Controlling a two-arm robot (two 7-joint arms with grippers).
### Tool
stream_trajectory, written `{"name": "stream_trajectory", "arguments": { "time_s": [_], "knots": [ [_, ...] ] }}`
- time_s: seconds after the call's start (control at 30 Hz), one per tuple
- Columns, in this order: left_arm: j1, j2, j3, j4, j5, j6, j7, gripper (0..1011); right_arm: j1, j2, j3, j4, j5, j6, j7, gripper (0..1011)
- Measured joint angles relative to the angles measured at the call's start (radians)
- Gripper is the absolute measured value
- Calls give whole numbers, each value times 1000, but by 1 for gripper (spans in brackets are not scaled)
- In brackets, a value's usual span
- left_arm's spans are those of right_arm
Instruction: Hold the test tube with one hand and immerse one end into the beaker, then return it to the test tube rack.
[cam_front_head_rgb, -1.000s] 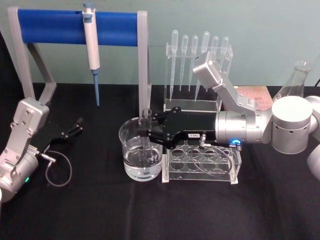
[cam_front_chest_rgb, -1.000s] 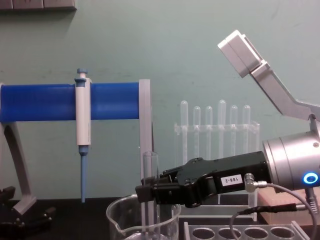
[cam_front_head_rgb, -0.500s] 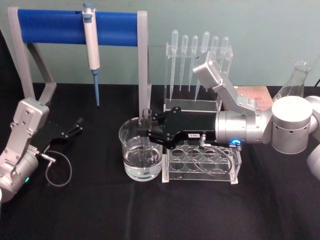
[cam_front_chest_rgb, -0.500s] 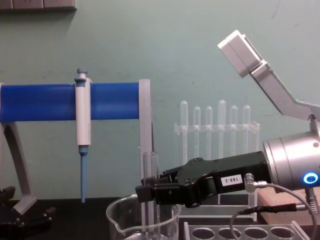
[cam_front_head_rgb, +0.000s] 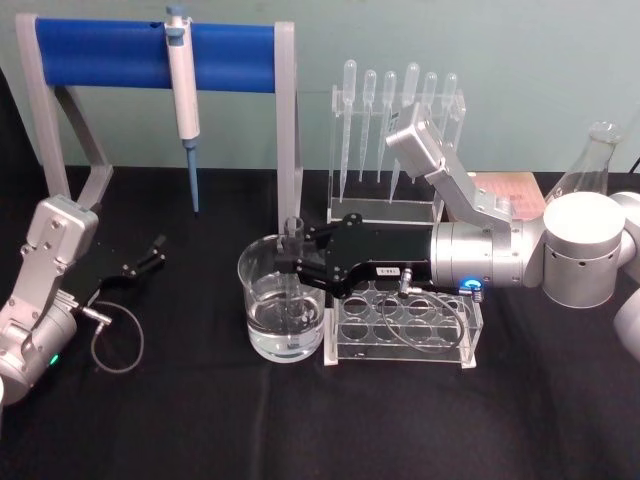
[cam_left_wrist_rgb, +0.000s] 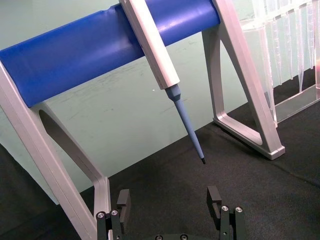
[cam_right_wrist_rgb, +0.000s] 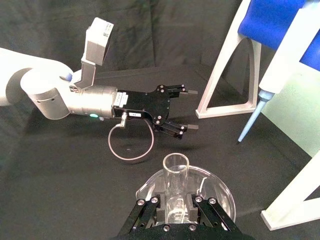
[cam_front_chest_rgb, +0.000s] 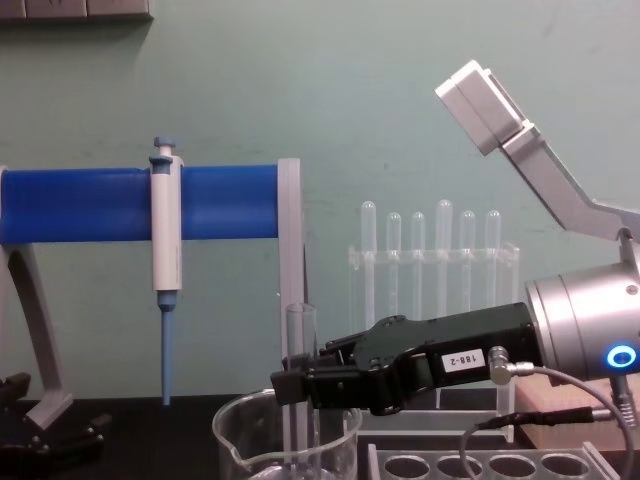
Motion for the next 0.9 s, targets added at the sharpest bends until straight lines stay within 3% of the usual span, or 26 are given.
{"name": "stream_trajectory", "arguments": {
  "time_s": [0.9],
  "knots": [
    [0, 0, 0, 0, 0, 0, 0, 1000, 0, 0, 0, 0, 0, 0, 0, 235]
  ]
}}
